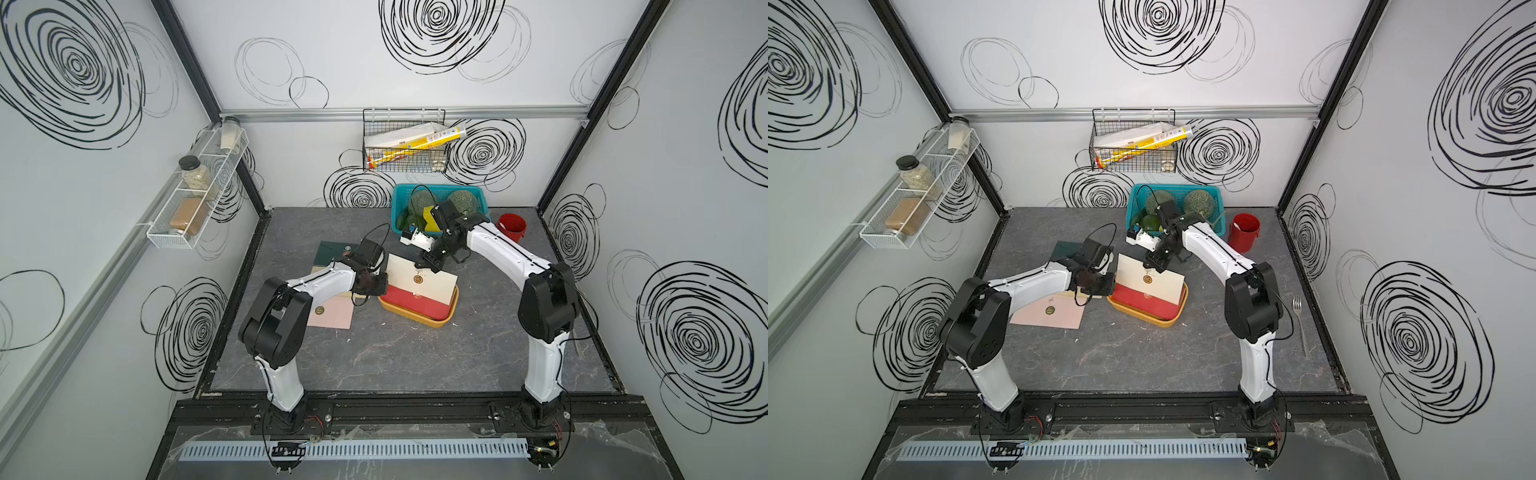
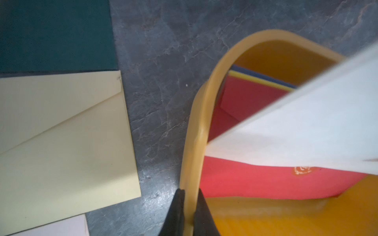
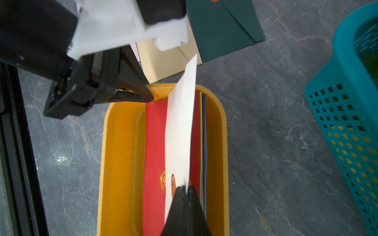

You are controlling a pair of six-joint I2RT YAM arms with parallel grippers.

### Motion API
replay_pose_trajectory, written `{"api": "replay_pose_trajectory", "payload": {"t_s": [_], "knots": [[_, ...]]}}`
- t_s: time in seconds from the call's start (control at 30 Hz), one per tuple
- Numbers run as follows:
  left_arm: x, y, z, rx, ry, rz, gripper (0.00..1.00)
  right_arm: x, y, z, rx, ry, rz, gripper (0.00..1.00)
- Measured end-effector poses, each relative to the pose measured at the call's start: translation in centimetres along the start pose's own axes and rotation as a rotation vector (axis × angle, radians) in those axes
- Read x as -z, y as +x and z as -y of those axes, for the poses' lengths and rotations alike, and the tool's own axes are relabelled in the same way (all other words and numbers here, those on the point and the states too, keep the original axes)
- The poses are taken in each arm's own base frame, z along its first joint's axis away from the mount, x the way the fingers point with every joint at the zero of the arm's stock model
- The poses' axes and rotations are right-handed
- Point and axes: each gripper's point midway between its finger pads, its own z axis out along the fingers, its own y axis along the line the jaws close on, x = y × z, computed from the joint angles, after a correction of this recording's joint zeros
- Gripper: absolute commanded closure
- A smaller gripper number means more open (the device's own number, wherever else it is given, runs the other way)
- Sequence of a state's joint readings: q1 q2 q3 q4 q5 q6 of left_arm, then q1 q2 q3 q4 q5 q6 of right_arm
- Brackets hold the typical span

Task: Put the sealed envelopes into the storage box
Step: Place the envelope in the storage box, then move the storage box to the center of the board.

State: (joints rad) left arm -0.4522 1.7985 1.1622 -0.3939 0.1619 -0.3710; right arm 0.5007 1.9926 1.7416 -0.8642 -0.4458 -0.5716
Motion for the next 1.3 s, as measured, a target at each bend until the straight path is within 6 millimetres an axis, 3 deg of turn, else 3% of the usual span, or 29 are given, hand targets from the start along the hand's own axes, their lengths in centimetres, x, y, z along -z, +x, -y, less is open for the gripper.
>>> {"api": "replay_pose_trajectory", "payload": {"t_s": [0.13,0.2,0.23,0.37,0.43,0.47,0.5,0.57,0.7,0.77,0.83,0.93,1.03,1.1,1.13,1.17,1.23,1.3], "knots": [[0.0,0.1,0.1,0.025,0.014,-0.006,0.89,-1.8,2.2,-0.4,-0.022,-0.021,-0.033,0.77],[0.0,0.1,0.2,0.036,0.021,-0.008,0.89,-2.4,3.0,-0.6,-0.042,-0.031,-0.045,0.60],[0.0,0.2,0.2,0.042,0.024,-0.009,0.89,-2.5,3.1,-0.6,-0.049,-0.031,-0.045,0.50],[-0.1,0.2,0.3,0.070,0.030,-0.009,0.90,-2.1,2.5,0.1,-0.061,0.015,-0.025,0.43],[-0.1,0.2,0.3,0.091,0.029,-0.009,0.90,-0.7,1.9,1.3,-0.083,0.094,-0.008,0.33],[-0.1,0.2,0.3,0.102,0.028,-0.009,0.90,0.3,1.3,1.8,-0.097,0.135,0.014,0.21],[-0.1,0.1,0.3,0.119,0.023,-0.007,0.90,2.0,0.4,2.6,-0.125,0.182,0.050,0.00],[-0.1,0.0,0.1,0.153,0.010,0.001,0.90,6.2,-1.3,4.8,-0.183,0.291,0.155,0.00],[-0.3,-1.3,0.0,0.230,-0.036,0.034,0.90,19.0,-2.8,9.1,-0.355,0.558,0.477,0.00],[-0.7,-2.6,0.1,0.256,-0.053,0.056,0.86,23.3,-1.8,9.8,-0.438,0.641,0.594,0.00],[-1.5,-4.0,0.6,0.268,-0.058,0.072,0.70,24.9,-0.9,9.8,-0.504,0.668,0.661,0.00],[-2.3,-6.2,2.0,0.268,-0.039,0.098,0.50,23.9,-0.1,10.7,-0.581,0.644,0.676,0.00],[-2.0,-7.0,2.9,0.254,-0.020,0.111,0.25,20.6,1.1,11.6,-0.638,0.588,0.623,0.00],[-1.0,-7.0,3.2,0.244,-0.018,0.114,0.18,18.7,1.8,11.6,-0.659,0.541,0.589,0.00],[-0.2,-7.0,3.0,0.243,-0.025,0.121,0.14,18.2,2.0,11.3,-0.663,0.519,0.579,0.00],[1.1,-6.9,2.6,0.237,-0.038,0.135,0.01,17.9,1.9,10.9,-0.664,0.495,0.578,0.00],[4.2,-6.8,1.5,0.239,-0.062,0.176,0.01,17.5,1.8,9.9,-0.657,0.463,0.583,0.00],[8.3,-6.3,-1.1,0.255,-0.105,0.240,0.01,16.6,1.7,7.9,-0.644,0.429,0.576,0.00]]}}
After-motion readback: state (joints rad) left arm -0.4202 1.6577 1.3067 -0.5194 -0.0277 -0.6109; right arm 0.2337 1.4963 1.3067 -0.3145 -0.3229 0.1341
